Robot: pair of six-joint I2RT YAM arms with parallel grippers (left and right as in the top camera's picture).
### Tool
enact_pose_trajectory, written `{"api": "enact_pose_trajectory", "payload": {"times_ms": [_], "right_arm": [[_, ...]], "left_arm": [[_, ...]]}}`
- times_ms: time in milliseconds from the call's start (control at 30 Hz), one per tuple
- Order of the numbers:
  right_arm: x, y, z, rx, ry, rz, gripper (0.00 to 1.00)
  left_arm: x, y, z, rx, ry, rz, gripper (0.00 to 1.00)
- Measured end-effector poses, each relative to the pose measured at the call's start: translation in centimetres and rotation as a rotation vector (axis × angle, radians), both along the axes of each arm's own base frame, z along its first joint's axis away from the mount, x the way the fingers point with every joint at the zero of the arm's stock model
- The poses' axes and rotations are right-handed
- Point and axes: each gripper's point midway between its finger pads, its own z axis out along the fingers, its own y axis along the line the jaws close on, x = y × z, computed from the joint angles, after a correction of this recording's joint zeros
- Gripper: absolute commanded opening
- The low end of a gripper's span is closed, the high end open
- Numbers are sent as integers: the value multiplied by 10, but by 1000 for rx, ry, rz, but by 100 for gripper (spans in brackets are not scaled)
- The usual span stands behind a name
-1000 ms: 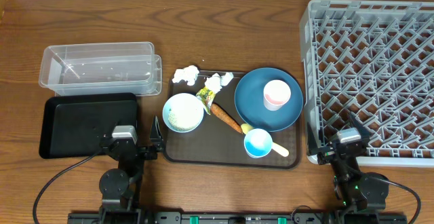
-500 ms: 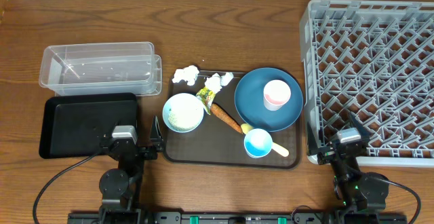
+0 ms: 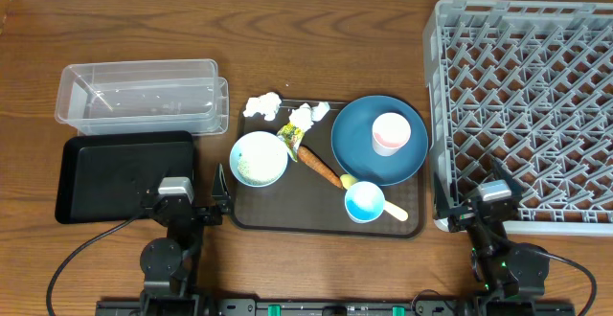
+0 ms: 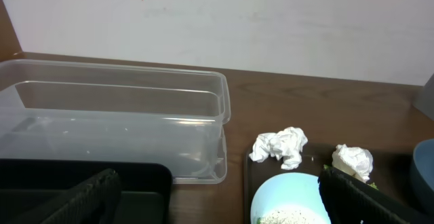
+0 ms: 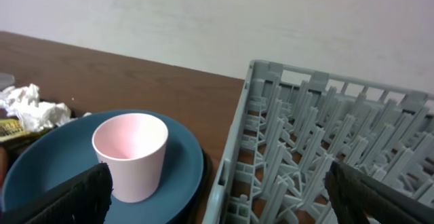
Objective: Sort waste into correct bins and load items into the dishwasher rack
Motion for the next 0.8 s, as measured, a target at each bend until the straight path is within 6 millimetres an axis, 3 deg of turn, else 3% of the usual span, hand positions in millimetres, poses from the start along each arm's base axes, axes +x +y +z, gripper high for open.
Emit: {"api": "enact_pose_trajectory", "payload": {"times_ms": [333, 533, 800], "right_arm": [[0, 0, 0, 102, 22, -6, 99], [0, 0, -1, 153, 42, -10, 99], [0, 0, 24, 168, 58, -12, 99]], "left_arm": [[-1, 1, 1, -33, 14, 7, 95], [-3, 2, -19, -28, 167, 17, 95], [5, -1, 13, -26, 276, 7, 95]]}}
